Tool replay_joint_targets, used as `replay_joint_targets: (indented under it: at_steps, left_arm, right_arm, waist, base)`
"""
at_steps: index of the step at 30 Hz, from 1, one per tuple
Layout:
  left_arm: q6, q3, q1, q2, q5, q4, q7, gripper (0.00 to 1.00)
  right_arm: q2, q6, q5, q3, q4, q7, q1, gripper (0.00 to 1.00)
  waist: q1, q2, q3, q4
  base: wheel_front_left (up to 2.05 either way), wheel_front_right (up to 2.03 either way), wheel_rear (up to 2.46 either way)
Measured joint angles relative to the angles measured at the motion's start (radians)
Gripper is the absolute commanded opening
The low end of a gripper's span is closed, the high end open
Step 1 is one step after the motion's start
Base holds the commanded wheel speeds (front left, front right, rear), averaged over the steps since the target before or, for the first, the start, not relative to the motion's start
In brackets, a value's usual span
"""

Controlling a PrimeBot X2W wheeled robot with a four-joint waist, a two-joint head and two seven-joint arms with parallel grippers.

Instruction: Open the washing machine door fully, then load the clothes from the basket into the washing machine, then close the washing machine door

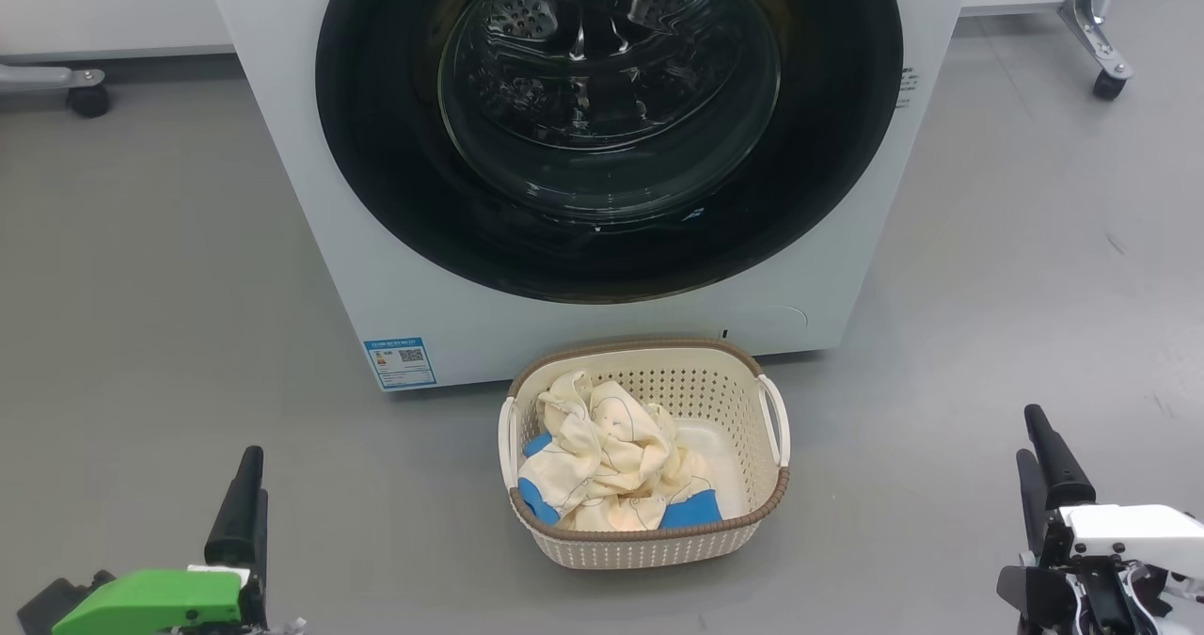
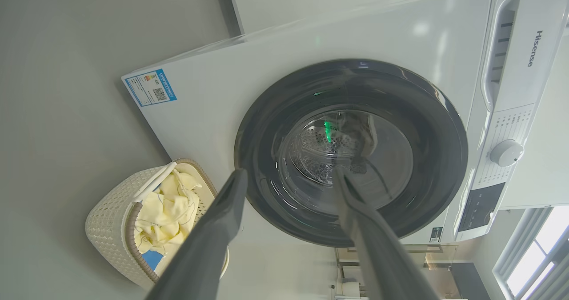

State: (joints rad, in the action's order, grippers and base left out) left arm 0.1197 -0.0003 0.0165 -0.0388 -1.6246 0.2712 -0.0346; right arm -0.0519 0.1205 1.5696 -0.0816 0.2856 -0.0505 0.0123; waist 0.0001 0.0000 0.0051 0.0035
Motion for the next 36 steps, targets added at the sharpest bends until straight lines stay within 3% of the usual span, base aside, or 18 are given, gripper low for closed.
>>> replay_joint_targets:
  at_steps: [13,20,30,36]
  left_arm:
    - [0.0,-0.039,0.007,-0.022,0.13,-0.032,0.054,1.0]
    - [0.0,-0.063,0.01,-0.053,0.258,-0.037,0.081,1.0]
    - [-0.011,-0.095,0.017,-0.08,0.453,-0.052,0.118,1.0]
    - [-0.043,-0.097,0.028,-0.086,0.587,-0.07,0.135,1.0]
  right_arm:
    - [-0.04,0.0,-0.143,0.042,-0.012,0.058,0.005,1.0]
    - [-0.069,-0.002,-0.261,0.068,-0.014,0.092,0.02,1.0]
    - [-0.112,-0.033,-0.454,0.12,-0.021,0.128,0.028,1.0]
    - [-0.134,-0.058,-0.575,0.154,-0.026,0.148,0.043,1.0]
  waist:
    - [0.0,0.0,0.002,0.003]
    - [0.0,0.0,0.002,0.005]
    - [0.0,0.0,0.001,0.007]
    - [0.0,0.0,0.001,0.01]
  base:
    - [0.0,0.0,0.0]
    - [0.0,0.0,0.0]
    - [0.0,0.0,0.0]
    - [0.0,0.0,0.0]
